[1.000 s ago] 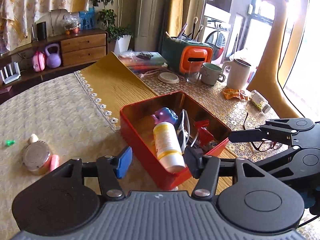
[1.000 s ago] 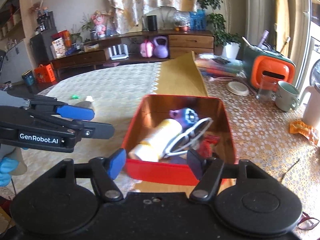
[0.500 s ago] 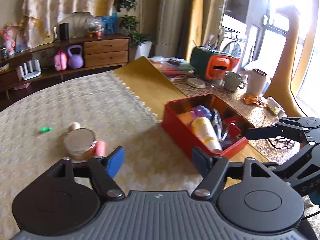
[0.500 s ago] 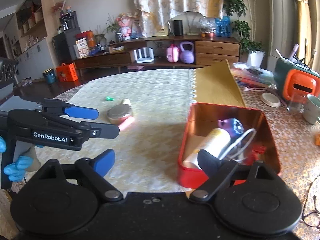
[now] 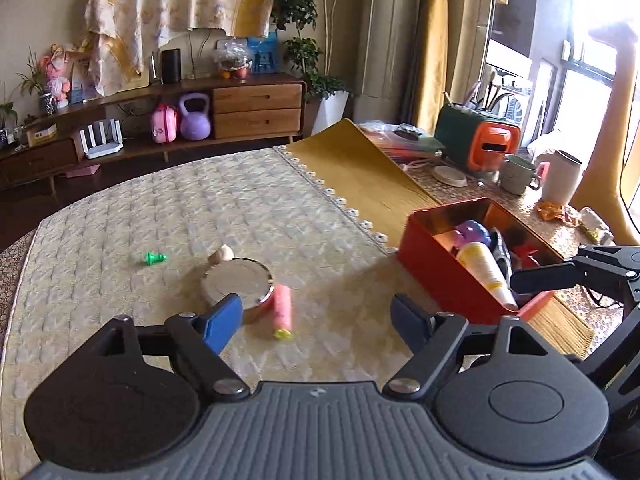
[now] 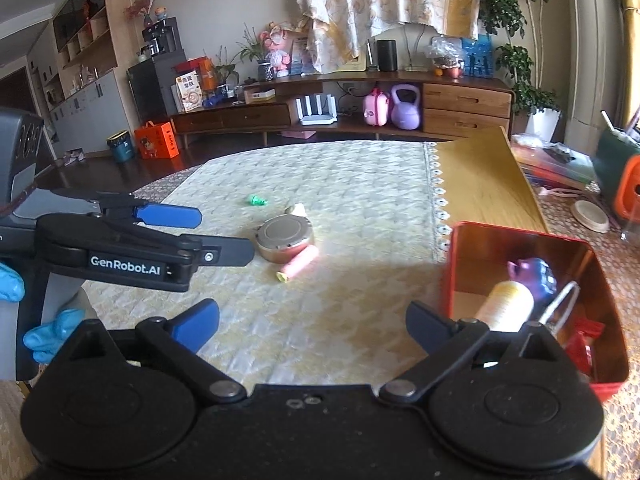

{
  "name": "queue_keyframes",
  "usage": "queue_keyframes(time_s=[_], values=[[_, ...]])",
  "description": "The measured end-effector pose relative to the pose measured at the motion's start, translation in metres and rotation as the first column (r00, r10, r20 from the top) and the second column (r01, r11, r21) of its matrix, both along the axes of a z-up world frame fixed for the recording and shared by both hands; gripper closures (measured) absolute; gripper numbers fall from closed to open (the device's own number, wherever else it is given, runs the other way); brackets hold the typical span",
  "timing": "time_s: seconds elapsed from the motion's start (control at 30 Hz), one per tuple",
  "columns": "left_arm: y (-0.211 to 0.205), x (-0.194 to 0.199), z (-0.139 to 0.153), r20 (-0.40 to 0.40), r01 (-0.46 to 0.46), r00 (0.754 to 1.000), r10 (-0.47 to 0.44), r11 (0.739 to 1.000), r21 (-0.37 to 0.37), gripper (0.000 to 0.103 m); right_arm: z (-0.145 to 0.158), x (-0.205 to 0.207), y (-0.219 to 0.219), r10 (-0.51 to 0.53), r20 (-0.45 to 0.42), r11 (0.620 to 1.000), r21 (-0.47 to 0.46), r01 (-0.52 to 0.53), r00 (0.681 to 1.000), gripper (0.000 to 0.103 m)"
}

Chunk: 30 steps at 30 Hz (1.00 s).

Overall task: Organize rigid objects
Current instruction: 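Withdraw both open grippers from the box toward the metal tin and pink stick, then close the left gripper on the silver round tin while the right gripper grasps the pink stick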

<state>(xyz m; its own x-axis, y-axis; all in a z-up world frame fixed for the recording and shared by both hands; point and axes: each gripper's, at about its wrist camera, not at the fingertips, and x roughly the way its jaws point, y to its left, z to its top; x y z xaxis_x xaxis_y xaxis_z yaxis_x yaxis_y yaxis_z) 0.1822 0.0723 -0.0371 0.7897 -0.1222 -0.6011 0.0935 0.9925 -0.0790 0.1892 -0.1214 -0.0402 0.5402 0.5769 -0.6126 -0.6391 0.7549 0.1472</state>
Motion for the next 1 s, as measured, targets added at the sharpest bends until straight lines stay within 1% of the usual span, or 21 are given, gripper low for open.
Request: queue_keyframes(time_s=[0.17, 0.23, 0.33, 0.57, 0.7, 0.83, 0.9, 1.0], values=[[0.013, 0.015, -0.006, -0.009, -0.022, 1.000, 0.022, 1.000, -0.016, 0.017, -0.008, 0.012, 0.020, 0.014, -0.011, 1.000, -0.002, -0.014, 1.000, 0.003], [0.017, 0.022, -0.010, -0.012, -0.035, 0.999, 0.035, 0.999, -0.012, 0.008, -0.012, 0.018, 0.029, 0.016, -0.017, 1.000, -0.005, -0.016, 1.000, 0.003], [0.023, 0.032, -0.016, -0.009, -0.060, 0.998, 0.060, 0.998, -0.013, 0.001, -0.019, 0.026, 0.039, 0.011, -0.023, 1.000, -0.011, -0.011, 1.000, 0.003], [0.038, 0.063, -0.033, -0.032, -0.129, 0.991, 0.128, 0.991, -0.035, 0.000, -0.038, 0.044, 0.062, 0.016, -0.038, 0.999, -0.039, -0.018, 0.999, 0.003], [0.043, 0.083, -0.044, -0.072, -0.132, 0.989, 0.128, 0.990, -0.046, 0.000, -0.051, 0.056, 0.075, 0.004, -0.050, 0.998, -0.059, -0.007, 0.999, 0.005], [0.044, 0.102, -0.056, -0.104, -0.138, 0.986, 0.134, 0.990, -0.030, 0.000, -0.061, 0.067, 0.090, -0.004, -0.057, 0.997, -0.078, 0.000, 0.998, 0.006], [0.046, 0.111, -0.063, -0.123, -0.146, 0.982, 0.141, 0.989, -0.035, 0.000, -0.067, 0.071, 0.096, -0.008, -0.053, 0.996, -0.087, 0.003, 0.999, 0.008], [0.050, 0.119, -0.072, -0.134, -0.168, 0.978, 0.162, 0.985, -0.029, 0.000, -0.071, 0.077, 0.102, -0.014, -0.061, 0.996, -0.087, 0.008, 0.998, 0.010]])
